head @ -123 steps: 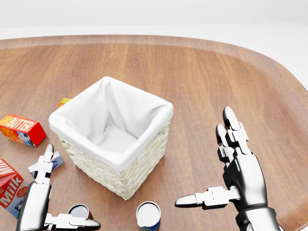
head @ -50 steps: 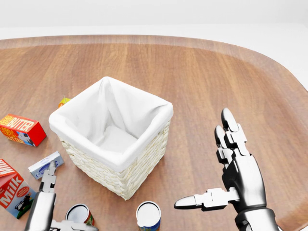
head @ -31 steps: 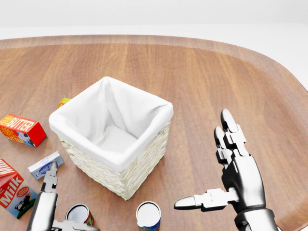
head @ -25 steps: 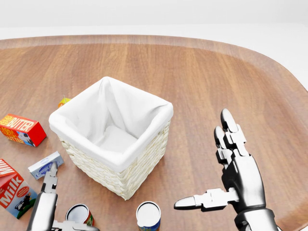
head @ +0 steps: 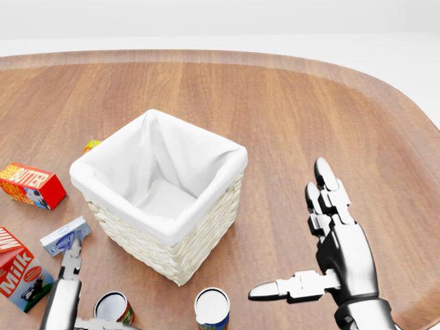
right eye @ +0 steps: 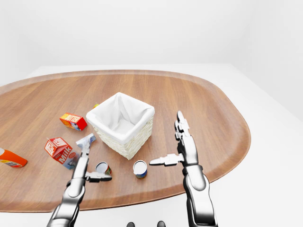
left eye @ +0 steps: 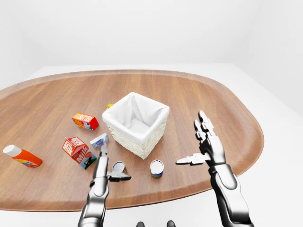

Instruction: Pick up the tomato sauce, and put it in the basket.

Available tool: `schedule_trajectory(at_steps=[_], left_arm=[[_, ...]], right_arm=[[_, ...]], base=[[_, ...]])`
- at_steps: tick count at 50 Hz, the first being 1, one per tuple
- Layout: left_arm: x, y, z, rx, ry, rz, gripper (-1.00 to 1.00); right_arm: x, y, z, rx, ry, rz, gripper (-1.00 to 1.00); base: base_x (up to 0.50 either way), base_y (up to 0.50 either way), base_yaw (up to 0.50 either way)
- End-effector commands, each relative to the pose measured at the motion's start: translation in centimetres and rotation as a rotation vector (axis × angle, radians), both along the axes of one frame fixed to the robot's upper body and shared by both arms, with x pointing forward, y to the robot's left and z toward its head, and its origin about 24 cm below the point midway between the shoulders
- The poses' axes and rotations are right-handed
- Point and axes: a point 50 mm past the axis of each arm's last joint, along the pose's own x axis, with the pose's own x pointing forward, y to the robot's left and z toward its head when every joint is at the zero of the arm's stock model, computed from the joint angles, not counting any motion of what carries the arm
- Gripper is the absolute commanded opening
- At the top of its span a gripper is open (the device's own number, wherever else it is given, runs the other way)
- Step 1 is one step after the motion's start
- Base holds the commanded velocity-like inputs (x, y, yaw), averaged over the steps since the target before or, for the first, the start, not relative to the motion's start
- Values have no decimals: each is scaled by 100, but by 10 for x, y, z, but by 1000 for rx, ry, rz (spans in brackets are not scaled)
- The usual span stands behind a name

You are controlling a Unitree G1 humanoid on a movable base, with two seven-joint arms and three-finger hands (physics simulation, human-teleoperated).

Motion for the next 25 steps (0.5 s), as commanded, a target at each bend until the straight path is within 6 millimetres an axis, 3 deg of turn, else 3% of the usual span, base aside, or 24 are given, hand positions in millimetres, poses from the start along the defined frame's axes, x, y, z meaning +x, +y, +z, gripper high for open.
schedule_trajectory(at_steps=[1, 25], left_arm=[[0, 3, -7, -6, 12, 10, 100], [-1, 11, -24, -11, 80, 48, 100]], right_arm=[[0, 0, -1, -1, 3, 1, 100], [0, 1, -2, -2, 9, 2, 100]], base=[[0, 0, 0], [0, 0, 0]])
